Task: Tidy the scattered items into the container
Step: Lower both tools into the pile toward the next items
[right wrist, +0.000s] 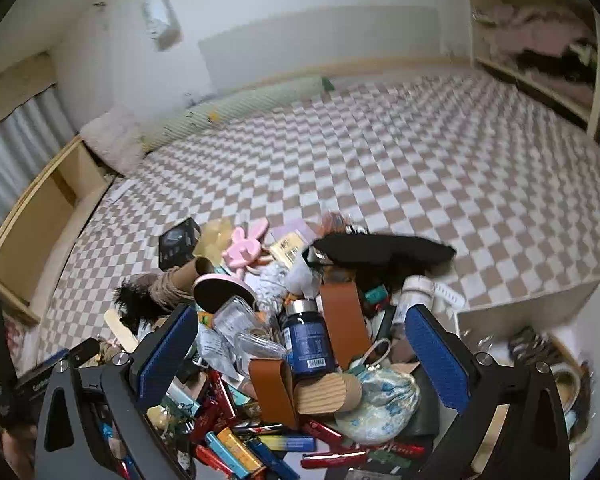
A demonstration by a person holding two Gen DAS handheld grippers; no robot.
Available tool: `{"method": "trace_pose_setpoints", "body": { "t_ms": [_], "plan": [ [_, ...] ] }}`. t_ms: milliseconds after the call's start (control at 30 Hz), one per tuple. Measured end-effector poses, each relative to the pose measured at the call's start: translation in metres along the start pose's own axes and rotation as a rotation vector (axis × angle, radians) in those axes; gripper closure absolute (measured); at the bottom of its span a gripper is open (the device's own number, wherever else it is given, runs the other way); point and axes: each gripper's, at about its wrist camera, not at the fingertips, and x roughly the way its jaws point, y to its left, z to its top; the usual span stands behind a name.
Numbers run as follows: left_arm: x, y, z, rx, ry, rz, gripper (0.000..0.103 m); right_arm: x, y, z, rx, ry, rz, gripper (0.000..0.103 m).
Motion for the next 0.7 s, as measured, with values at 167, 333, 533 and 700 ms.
{"method": "trace_pose_setpoints", "body": {
  "t_ms": [167,333,533,700],
  "plan": [
    [0.020,-0.001,-0.004,0.032,0.091,-0.053,0.002,0.036,-0.017,-0.019,0.056,0.126,0.000,0.013],
    [0.032,0.023,-0.003,0.071,0.119,0.030,0.002,0.069,-0.029,-0.035,0.103,0.299,0.071,0.028],
    [0.051,0.062,-0.006,0.055,0.187,0.097,0.002,0.087,-0.028,-0.045,0.096,0.380,0.101,0.035],
    [0.068,0.072,-0.015,0.103,0.238,0.152,0.002,0.091,-0.033,-0.045,0.088,0.400,0.108,0.035]
  ]
}}
